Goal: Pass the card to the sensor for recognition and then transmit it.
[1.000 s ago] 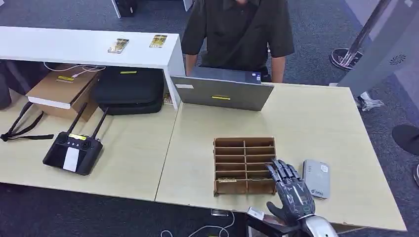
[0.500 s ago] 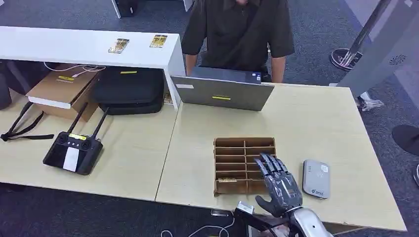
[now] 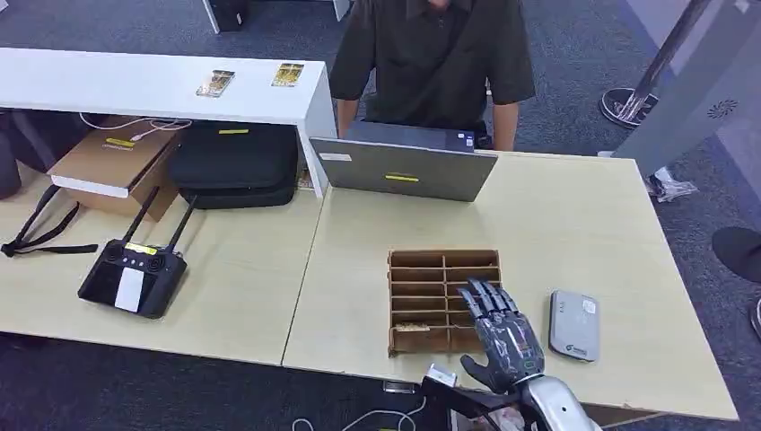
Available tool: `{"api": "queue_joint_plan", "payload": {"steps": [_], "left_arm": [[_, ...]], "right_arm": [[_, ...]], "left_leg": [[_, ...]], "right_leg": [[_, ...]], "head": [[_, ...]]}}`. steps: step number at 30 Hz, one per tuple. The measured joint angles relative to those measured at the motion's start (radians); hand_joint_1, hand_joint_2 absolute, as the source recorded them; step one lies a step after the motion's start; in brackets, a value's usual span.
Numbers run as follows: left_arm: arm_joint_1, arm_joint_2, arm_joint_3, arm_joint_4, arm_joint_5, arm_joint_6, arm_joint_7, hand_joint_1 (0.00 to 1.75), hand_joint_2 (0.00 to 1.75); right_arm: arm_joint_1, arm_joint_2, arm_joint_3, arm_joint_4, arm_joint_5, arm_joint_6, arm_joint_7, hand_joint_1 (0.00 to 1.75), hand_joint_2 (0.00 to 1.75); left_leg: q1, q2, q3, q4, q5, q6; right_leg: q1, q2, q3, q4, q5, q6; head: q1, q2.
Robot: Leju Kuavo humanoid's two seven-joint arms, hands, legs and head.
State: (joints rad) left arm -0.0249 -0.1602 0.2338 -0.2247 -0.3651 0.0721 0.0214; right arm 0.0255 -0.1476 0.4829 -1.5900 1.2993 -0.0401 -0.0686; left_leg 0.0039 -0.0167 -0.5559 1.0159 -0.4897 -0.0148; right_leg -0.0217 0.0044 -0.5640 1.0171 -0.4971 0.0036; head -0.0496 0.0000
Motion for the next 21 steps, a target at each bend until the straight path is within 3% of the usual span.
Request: {"api": "queue_joint_plan", "payload": {"steps": [21], "left_arm": [[0.000, 0.000, 0.013, 0.000, -0.015, 0.002, 0.000, 0.00, 0.00]], "right_arm": [[0.022, -0.060, -0.044, -0.043, 0.027, -0.008, 0.022, 0.00, 1.75]], "left_leg": [[0.000, 0.000, 0.000, 0.000, 0.000, 0.000]], "right_leg": [[0.000, 0.000, 0.000, 0.000, 0.000, 0.000]], "head": [[0.000, 0.000]]}}
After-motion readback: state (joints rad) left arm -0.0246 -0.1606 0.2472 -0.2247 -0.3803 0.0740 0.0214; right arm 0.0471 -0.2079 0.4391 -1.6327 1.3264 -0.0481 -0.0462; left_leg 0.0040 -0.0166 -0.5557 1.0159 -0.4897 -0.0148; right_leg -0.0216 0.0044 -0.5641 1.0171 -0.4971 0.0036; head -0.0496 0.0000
